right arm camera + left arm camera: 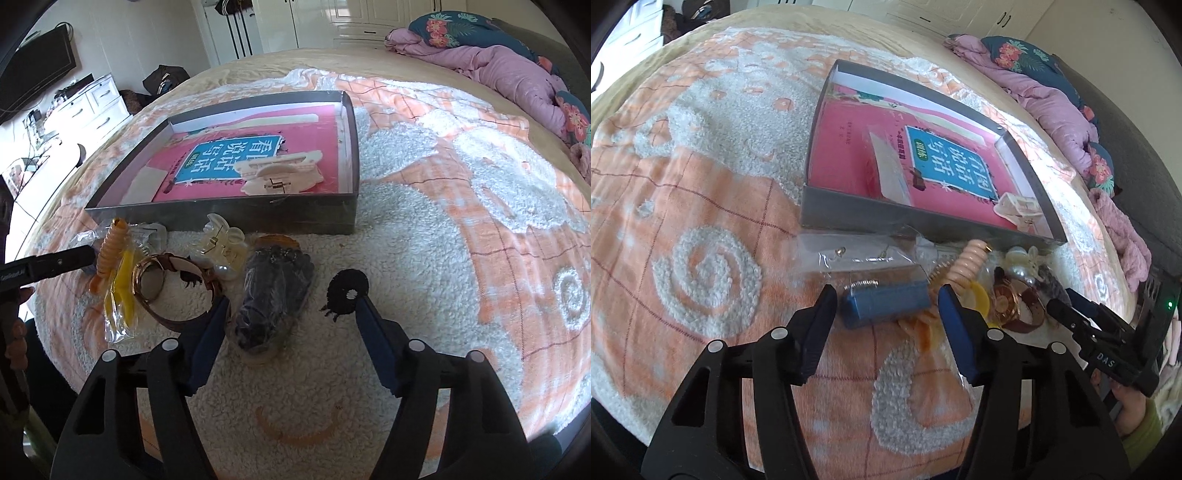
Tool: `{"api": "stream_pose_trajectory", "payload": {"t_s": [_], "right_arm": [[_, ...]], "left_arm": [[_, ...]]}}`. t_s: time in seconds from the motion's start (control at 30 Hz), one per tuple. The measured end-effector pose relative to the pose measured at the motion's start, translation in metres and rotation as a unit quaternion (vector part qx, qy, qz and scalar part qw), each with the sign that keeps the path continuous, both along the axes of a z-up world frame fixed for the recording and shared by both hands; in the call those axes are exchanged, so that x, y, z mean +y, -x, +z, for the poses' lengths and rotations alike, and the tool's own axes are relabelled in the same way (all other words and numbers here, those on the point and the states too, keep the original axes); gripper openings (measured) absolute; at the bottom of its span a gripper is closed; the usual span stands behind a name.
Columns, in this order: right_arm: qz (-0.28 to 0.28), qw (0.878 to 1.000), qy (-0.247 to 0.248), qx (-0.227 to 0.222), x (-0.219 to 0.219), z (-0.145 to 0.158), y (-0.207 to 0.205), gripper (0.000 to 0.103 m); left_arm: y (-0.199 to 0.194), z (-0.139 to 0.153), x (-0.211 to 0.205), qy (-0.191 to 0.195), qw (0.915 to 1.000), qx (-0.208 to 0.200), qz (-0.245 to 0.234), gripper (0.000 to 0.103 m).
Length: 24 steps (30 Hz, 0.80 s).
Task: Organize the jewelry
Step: 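Grasp the black bagged item with the right tool while the left tool grasps the blue box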
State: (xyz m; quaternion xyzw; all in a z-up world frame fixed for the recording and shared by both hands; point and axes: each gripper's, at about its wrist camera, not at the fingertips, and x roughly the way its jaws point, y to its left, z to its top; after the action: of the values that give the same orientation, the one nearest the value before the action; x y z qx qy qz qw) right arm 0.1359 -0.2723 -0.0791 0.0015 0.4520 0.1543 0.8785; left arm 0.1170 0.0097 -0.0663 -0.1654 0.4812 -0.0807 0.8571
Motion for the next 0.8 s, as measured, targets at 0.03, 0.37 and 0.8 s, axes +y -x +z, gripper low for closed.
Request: {"api": "stream_pose_trajectory", "payload": {"t_s": [0.03,0.37,0.8], "right_arm": [[0.000,1.000,0.000,0.001,0.001,-0.001,-0.001,0.067],[0.014,1.000,0.000,0.001,0.010,-0.010,-0.014,0.042],[0.038,0.999,-0.025,-0.010,-0.004,0.011,0.006,0.030]], "left_arm": [[-0.002,-0.001,0.001,-0.001,1.0000,0.001,0.001,0.049],[-0.011,-0.006,-0.001,-0.018,0.9998,-0.002,0.003,0.047],[0.014,0.017,0.005,-0.034,0.9984,-0.037,-0.025,0.044]]}}
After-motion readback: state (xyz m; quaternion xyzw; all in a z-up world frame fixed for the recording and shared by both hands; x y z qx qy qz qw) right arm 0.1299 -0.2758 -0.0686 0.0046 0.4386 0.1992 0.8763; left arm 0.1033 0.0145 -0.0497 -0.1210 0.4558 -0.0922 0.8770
